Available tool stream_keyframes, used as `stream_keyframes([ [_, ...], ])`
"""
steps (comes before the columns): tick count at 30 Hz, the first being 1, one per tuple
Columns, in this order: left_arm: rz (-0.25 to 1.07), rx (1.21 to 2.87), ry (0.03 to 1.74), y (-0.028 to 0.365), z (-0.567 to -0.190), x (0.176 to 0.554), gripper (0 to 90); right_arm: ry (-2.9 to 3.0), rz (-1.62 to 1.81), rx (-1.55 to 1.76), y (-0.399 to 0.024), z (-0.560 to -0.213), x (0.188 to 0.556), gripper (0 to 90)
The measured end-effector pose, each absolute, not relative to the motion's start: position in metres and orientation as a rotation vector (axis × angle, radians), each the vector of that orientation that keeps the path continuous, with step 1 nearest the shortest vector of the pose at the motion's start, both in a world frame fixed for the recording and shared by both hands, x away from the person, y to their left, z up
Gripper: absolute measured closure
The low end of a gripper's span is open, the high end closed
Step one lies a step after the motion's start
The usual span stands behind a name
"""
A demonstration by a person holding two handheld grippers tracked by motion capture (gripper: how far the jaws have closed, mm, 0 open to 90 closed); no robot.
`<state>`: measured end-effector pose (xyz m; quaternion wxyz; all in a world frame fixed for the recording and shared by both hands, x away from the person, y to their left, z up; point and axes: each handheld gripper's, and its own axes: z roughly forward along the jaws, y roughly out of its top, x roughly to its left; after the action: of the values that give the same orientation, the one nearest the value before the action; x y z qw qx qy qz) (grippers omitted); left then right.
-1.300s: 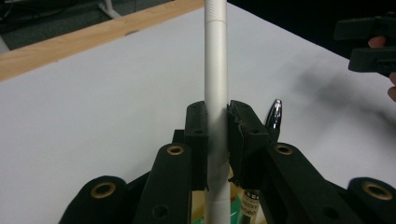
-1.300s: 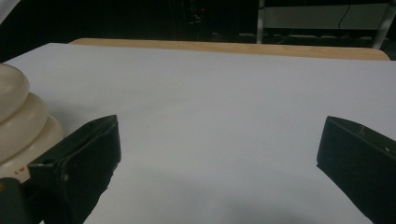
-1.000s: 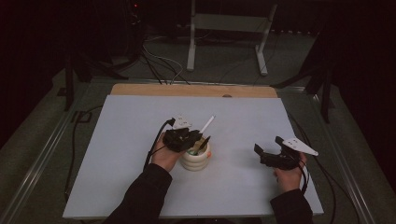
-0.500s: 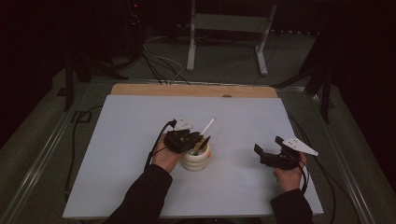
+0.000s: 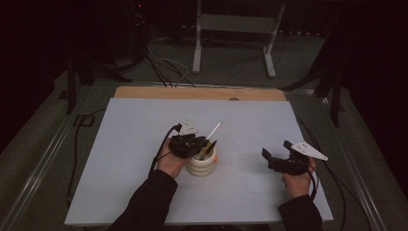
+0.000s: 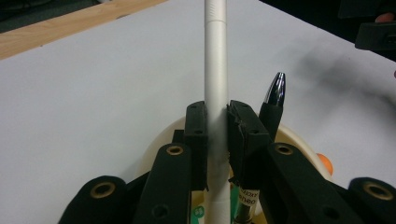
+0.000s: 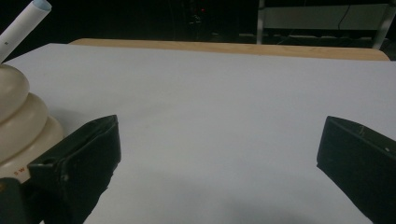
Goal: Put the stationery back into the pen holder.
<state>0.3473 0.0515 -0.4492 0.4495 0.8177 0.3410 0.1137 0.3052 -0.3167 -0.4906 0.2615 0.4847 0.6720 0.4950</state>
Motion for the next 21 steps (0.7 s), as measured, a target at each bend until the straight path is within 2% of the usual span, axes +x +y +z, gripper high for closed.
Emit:
stream_keyframes([
  [21, 0.295, 2.026, 0.837, 0.0517, -0.4515, 0.3454, 78.6, 1.821, 1.339, 1.311, -0.3164, -0.4907, 0.3052, 0.0],
])
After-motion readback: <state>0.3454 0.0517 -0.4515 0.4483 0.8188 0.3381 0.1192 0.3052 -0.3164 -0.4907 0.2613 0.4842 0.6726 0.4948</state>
